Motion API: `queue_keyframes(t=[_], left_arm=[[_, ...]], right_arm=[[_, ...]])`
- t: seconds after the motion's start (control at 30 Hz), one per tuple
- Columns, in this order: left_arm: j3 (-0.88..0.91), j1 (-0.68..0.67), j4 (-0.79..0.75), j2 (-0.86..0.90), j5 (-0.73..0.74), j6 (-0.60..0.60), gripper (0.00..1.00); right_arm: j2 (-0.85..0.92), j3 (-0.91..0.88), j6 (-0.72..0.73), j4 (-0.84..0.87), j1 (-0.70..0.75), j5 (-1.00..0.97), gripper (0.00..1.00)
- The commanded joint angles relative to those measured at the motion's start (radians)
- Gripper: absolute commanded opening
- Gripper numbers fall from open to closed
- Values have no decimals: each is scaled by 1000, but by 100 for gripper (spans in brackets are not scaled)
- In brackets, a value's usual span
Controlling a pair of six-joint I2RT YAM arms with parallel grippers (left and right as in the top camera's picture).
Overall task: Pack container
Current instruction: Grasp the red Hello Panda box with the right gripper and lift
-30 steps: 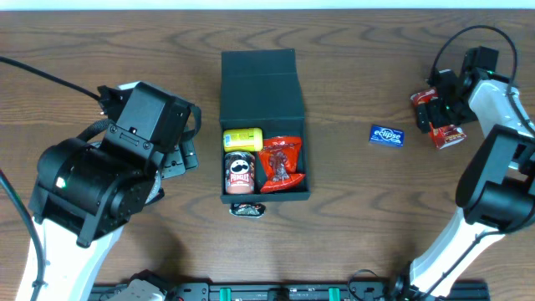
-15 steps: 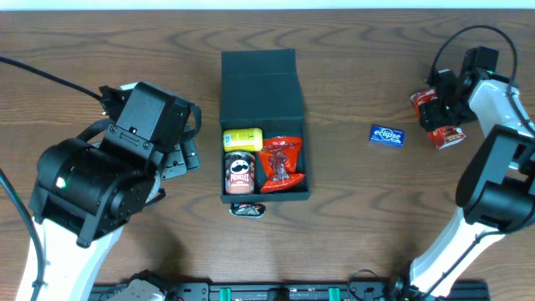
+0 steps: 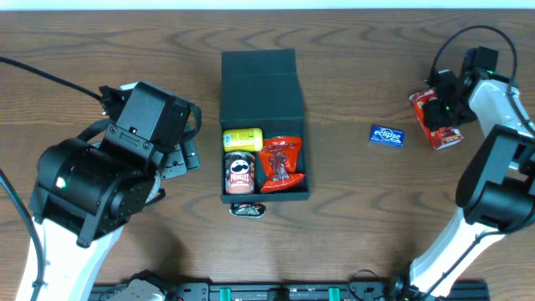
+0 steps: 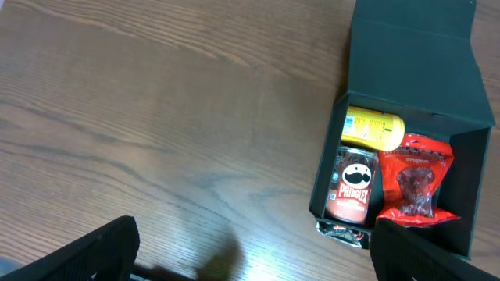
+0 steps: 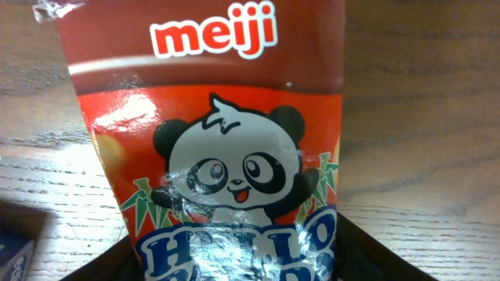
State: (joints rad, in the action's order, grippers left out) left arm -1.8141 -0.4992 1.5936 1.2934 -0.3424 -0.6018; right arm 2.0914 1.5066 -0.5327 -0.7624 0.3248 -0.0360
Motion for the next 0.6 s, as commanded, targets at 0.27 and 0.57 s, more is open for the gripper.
queue_keyframes(t=[0.27, 0.57], left_arm=[[0, 3, 3, 0, 1, -7, 95], [0, 3, 3, 0, 1, -7, 95]], right_arm=[[8, 17, 0, -7, -5, 11, 40], [-10, 26, 40, -5, -5, 11, 18]])
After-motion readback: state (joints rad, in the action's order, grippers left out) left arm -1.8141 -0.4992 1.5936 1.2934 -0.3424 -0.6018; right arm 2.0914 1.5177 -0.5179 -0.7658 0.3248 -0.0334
